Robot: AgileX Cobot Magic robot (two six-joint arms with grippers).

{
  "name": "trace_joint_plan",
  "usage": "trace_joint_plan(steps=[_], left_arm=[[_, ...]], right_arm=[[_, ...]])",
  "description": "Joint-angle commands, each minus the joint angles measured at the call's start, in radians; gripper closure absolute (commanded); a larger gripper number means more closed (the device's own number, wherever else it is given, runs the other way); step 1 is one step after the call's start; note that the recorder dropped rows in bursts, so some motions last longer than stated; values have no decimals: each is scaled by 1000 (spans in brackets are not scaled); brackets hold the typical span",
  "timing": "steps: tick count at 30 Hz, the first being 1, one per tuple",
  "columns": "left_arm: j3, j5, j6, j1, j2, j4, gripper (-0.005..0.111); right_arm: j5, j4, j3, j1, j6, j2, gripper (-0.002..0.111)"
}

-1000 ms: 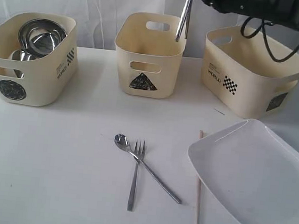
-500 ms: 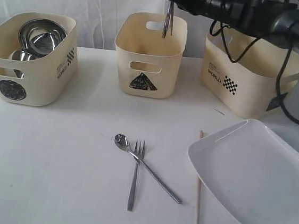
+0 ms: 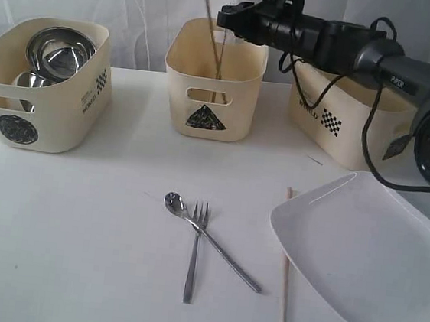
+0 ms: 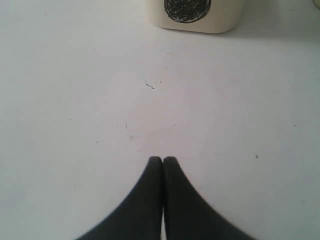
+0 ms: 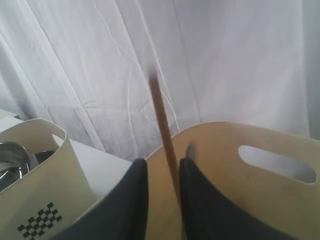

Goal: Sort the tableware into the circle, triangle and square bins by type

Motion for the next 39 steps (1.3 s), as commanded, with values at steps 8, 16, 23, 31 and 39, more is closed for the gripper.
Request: trace_joint_plan(steps=[8, 16, 23, 31, 39], left_arm=[[6, 3, 1, -7, -5, -1, 107], [6, 3, 1, -7, -5, -1, 107], [6, 3, 1, -7, -5, -1, 107], [6, 3, 1, -7, -5, -1, 107], [6, 3, 1, -7, -5, -1, 107]], right_arm=[[197, -350, -9, -12, 417, -74, 77], [408, -1371, -9, -57, 1147, -252, 108], [630, -1399, 106, -52, 1306, -421, 108], [728, -1323, 545, 197, 1308, -526, 108], [526, -1440, 707, 291, 1307, -422, 104]])
